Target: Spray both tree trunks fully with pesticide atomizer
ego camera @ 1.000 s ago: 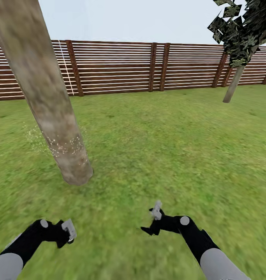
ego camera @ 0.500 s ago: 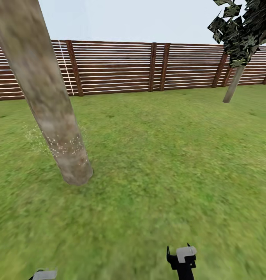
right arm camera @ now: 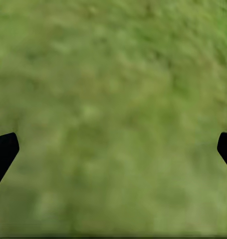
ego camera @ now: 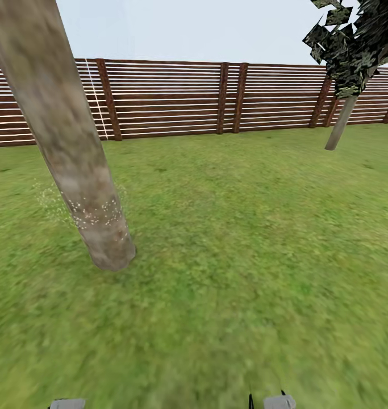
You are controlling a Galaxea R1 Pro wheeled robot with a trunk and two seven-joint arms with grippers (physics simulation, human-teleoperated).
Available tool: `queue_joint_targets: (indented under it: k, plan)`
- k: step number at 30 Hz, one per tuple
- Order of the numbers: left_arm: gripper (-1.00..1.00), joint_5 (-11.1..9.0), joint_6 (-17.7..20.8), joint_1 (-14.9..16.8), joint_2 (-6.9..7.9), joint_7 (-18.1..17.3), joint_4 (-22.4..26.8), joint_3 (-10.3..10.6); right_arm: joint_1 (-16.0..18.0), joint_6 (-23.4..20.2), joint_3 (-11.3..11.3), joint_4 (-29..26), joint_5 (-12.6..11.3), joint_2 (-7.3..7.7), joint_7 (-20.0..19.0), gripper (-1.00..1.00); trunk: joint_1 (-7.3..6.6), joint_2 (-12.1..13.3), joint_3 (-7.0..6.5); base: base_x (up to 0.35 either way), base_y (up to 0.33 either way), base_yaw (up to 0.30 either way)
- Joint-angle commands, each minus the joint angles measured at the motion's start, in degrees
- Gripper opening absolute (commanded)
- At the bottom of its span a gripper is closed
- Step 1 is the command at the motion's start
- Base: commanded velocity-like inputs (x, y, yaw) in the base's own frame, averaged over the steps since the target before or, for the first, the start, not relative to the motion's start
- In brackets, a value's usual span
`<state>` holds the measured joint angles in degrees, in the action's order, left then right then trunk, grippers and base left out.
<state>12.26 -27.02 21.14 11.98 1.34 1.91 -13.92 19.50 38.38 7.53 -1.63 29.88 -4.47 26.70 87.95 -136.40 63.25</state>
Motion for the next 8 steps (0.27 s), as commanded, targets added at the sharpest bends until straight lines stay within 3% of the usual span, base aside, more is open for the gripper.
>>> queue_joint_targets:
  k: [1,8]
  plan:
    - [-1.00,0.49,-0.22,0.04,-0.42,0.14,-0.06,-0.58,-0.02,0.11,0.44,0.05,0.61,-0.02,0.28,1.00,-0.01,-0.02,0.04,0.000,0.000,0.000]
    - [-1.00,0.49,-0.20,0.04,-1.25,0.09,0.01,-0.58,-0.08,0.11,0.44,0.05,0.61,-0.01,0.28,1.00,-0.01,-0.02,0.04,0.000,0.000,0.000]
